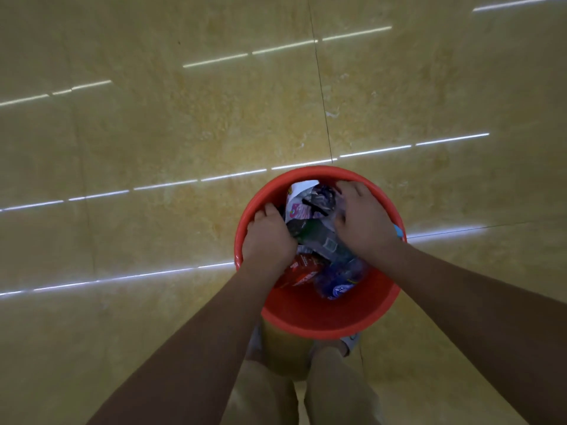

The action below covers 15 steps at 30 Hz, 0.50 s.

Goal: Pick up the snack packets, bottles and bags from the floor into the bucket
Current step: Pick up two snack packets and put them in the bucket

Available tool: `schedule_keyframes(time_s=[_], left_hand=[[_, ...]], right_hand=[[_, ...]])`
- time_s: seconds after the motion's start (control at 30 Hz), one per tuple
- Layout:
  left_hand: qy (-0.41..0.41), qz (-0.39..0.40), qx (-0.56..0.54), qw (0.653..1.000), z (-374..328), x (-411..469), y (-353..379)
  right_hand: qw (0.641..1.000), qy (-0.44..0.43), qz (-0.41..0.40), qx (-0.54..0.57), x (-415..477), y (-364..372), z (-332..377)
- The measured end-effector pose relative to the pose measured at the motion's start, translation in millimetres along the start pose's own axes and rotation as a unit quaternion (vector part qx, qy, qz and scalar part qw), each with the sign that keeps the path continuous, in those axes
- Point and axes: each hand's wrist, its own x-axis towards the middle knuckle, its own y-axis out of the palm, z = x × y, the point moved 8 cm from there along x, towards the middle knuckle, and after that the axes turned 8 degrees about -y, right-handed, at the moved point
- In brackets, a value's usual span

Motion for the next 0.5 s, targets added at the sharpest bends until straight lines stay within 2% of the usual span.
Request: schedule_keyframes(time_s=[0.13, 0.5], left_hand=[[0.048, -0.022, 0.000, 0.999, -9, -18, -23], [0.118, -0.015, 0.021, 0.993, -55, -75, -73]], right_hand=[[1.000, -0.001, 0.010, -0.005, -13, -20, 10], [1.000, 0.010, 0.022, 0.009, -55, -79, 26]])
